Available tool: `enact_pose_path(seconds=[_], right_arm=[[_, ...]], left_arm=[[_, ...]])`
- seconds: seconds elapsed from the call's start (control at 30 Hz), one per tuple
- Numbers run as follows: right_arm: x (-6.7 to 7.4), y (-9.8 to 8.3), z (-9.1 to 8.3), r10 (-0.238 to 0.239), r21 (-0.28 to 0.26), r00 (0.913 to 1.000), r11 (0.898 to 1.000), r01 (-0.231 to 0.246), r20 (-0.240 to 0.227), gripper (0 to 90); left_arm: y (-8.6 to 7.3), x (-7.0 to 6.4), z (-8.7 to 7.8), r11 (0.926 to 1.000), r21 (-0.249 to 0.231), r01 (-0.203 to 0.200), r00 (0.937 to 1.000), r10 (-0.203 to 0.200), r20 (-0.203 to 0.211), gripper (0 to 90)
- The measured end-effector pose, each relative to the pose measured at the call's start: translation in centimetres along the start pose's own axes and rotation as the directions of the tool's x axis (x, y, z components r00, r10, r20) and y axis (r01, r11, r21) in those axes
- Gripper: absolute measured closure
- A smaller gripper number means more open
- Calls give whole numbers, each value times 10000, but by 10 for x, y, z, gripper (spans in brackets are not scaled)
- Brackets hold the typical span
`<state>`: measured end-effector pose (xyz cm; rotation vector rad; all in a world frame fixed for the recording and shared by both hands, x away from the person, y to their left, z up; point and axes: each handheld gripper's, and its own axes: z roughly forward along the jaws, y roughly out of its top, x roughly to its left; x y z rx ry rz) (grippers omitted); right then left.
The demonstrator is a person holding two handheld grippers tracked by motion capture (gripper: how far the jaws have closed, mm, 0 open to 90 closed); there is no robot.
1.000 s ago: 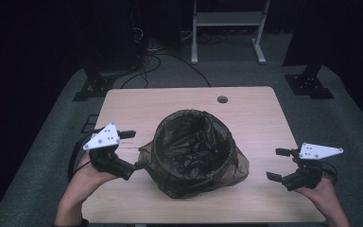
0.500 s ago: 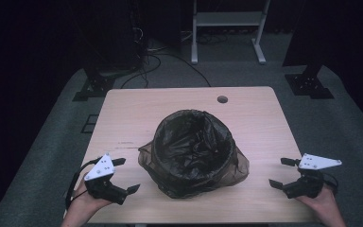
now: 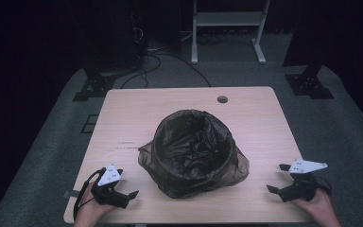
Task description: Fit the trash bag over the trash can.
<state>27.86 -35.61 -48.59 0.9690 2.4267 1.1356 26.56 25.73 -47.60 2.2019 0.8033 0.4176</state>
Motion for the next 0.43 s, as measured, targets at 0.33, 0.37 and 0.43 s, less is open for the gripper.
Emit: enact_pose_path(seconds=[0.33,0.37,0.43], right_arm=[[3,2,7,-166,774,9999,9969,169,-37,0],[3,2,7,-166,774,9999,9969,169,-37,0],[3,2,7,-166,776,9999,9968,168,-37,0]], left_arm=[[-4,0,6,9994,331,123,9999,-127,115,0],[-4,0,6,9994,331,123,9999,-127,115,0],[-4,1,6,9990,386,235,9995,-242,187,0]])
